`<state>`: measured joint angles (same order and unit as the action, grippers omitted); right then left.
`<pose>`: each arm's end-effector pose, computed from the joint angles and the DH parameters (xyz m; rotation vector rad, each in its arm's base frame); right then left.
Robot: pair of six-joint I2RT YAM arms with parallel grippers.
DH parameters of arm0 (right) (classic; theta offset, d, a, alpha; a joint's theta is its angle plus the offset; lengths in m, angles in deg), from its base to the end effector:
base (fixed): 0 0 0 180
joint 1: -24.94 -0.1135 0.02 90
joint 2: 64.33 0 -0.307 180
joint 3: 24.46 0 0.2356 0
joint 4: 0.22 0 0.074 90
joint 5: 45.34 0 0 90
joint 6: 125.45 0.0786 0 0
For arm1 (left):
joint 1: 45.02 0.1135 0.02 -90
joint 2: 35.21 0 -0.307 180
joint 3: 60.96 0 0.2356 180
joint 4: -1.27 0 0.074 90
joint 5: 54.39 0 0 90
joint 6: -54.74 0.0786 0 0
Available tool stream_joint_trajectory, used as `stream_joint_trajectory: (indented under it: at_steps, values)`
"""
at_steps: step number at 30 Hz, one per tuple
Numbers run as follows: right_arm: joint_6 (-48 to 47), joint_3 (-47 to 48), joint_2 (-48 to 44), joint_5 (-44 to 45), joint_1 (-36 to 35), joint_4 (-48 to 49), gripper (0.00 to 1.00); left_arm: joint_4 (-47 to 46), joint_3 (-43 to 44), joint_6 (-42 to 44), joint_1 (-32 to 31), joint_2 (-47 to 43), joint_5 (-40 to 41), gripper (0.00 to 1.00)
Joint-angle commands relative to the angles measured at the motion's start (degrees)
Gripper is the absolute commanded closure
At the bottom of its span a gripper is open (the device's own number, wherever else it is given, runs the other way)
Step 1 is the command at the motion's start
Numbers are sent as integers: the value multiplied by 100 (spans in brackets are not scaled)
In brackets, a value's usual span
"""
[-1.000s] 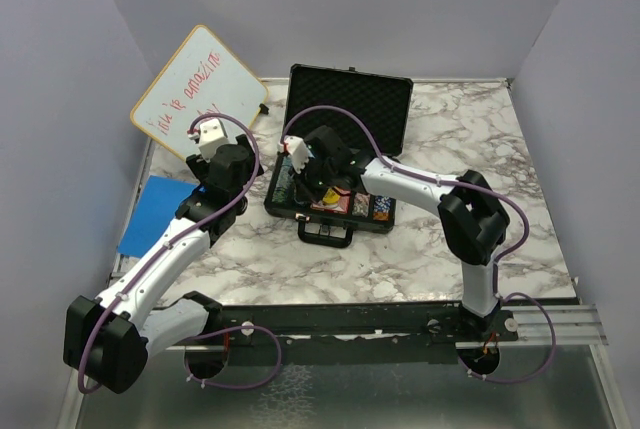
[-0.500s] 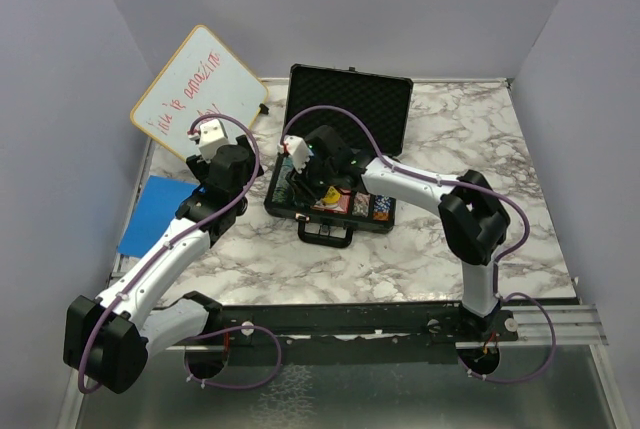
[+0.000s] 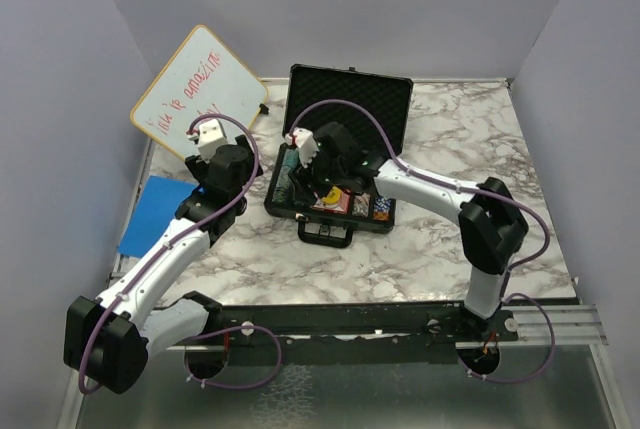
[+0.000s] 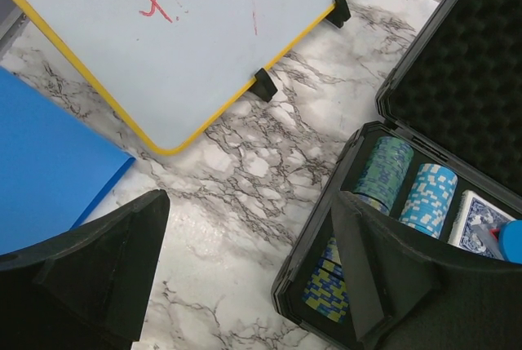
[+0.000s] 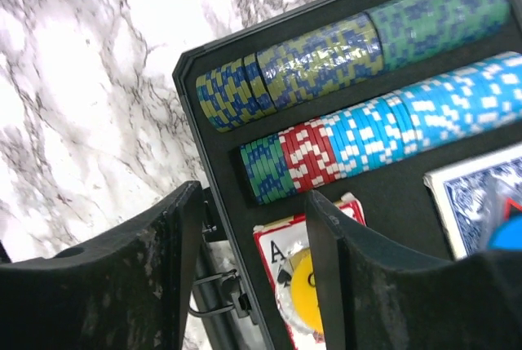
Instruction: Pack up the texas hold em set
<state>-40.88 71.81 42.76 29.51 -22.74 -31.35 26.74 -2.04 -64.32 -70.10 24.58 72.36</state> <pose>0.2899 0.3488 0.2625 -1.1825 2.0524 0.6732 0.2227 -0.0523 0.3145 -0.4562 1.8798 0.0252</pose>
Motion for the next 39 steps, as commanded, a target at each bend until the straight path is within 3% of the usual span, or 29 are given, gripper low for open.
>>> stream_joint_trajectory:
  at_steps: [1,9,14,18,20,25,31,34,39]
  values:
    - [679,-318,-764,701,71,509,38,-90,-139,127,42,-190,-113,10]
    - [1517,-827,-2060,2561,673,448,18,-536,-276,331,47,-303,-675,4]
    - [1926,-856,-2829,3564,1500,-387,16,-800,-237,463,47,-203,-1006,3]
    - [1941,-672,-2944,3774,2255,-1054,15,-1002,-272,547,53,-34,-1245,2]
    - [1955,-525,-2792,3714,2597,-1329,14,-1122,-276,631,56,86,-1392,2]
    - [2174,-449,-2352,2974,3432,-1239,0,-1489,-277,580,182,344,-1684,1]
    - [2302,-232,-1475,1181,4040,-353,0,-1458,142,533,455,676,-2420,1]
    - [2604,219,-825,707,4175,-244,0,-1389,417,508,561,833,-2745,1]
    - [3152,512,-109,50,4197,725,0,-1409,722,294,668,1119,-3111,1]
